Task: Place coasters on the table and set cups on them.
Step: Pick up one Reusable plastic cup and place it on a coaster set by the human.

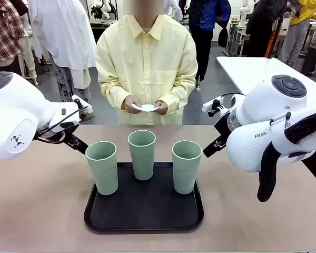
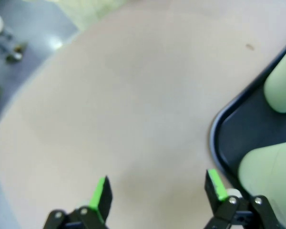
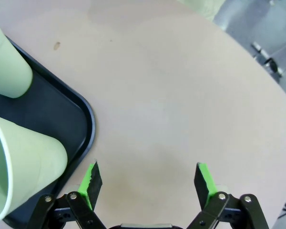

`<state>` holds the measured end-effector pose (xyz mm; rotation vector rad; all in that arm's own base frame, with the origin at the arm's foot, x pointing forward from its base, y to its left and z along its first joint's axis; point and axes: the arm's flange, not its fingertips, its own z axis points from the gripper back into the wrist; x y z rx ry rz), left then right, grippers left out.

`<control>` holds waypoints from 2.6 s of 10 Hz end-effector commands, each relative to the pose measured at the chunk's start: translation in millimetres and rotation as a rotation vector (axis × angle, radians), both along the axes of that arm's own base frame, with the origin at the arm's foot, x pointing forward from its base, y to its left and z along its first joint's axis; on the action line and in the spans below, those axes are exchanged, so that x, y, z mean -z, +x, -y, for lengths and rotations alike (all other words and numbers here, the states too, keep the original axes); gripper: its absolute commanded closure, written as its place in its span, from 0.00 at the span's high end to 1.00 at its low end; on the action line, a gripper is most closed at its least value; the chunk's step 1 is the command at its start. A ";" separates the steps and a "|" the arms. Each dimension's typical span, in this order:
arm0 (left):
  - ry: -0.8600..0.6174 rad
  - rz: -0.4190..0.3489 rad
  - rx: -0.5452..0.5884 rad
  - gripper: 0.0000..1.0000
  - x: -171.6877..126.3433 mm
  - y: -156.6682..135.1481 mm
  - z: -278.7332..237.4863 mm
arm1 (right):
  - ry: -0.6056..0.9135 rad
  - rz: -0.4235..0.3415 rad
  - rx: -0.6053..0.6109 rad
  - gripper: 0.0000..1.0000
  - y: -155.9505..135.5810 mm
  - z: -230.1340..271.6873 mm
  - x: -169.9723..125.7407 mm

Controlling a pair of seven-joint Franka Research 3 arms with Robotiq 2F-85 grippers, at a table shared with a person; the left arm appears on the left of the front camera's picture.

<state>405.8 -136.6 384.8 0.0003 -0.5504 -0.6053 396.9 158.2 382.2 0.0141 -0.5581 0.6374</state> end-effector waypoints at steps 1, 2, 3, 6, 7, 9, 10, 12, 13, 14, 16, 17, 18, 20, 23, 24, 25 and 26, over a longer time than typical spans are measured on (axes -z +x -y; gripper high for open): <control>0.075 0.019 -0.029 1.00 -47.7 -12.8 -25.3 | -0.061 -0.027 0.089 1.00 -13.2 0.5 -41.1; 0.072 0.027 -0.043 1.00 -70.8 -22.2 -38.9 | -0.072 -0.054 0.170 1.00 -24.6 0.1 -66.9; 0.035 -0.046 -0.011 1.00 -83.7 -37.7 -44.0 | -0.047 -0.118 0.189 1.00 -42.8 -1.8 -83.8; -0.058 -0.262 0.008 1.00 -95.5 -107.6 -47.4 | -0.050 -0.272 0.193 1.00 -134.0 -11.6 -103.1; -0.058 -0.282 -0.043 1.00 -93.1 -132.2 -46.4 | -0.084 -0.272 0.220 1.00 -160.9 -9.3 -92.8; -0.048 -0.263 0.019 1.00 -108.4 -91.6 -37.9 | -0.082 -0.269 0.185 1.00 -126.2 -17.8 -113.9; -0.048 -0.263 0.019 1.00 -108.4 -91.6 -37.9 | -0.082 -0.269 0.185 1.00 -126.2 -17.8 -113.9; -0.255 -0.331 0.003 1.00 -107.4 -98.5 -53.0 | 0.123 -0.324 0.215 1.00 -138.4 14.3 -104.5; -0.445 -0.342 0.056 1.00 -111.3 -90.2 -78.3 | 0.427 -0.315 0.222 1.00 -137.3 53.3 -97.0; -0.642 -0.362 0.090 1.00 -118.2 -91.4 -100.5 | 0.654 -0.322 0.241 1.00 -145.8 91.3 -91.2; -0.951 -0.420 0.098 1.00 -112.3 -72.4 -154.6 | 0.958 -0.318 0.244 1.00 -161.2 162.7 -73.1; -1.036 -0.435 0.043 1.00 -100.1 -65.0 -182.2 | 1.011 -0.355 0.246 1.00 -168.5 186.8 -60.2; -1.082 -0.459 -0.007 1.00 -89.3 -56.8 -198.2 | 1.039 -0.386 0.243 1.00 -173.7 205.9 -44.3; -1.078 -0.523 -0.091 1.00 -85.4 -49.6 -227.4 | 1.073 -0.451 0.243 1.00 -184.7 228.5 -13.4; -1.077 -0.565 -0.159 1.00 -80.1 -63.1 -266.1 | 1.076 -0.517 0.246 1.00 -202.8 245.8 4.2; -1.079 -0.567 -0.181 1.00 -82.1 -65.8 -272.2 | 1.091 -0.510 0.257 1.00 -208.0 248.0 4.4; -1.077 -0.568 -0.204 1.00 -81.1 -73.9 -276.9 | 1.099 -0.506 0.266 1.00 -212.3 248.6 4.8; -1.054 -0.592 -0.237 1.00 -81.7 -73.4 -274.9 | 1.093 -0.508 0.265 1.00 -212.5 246.3 2.7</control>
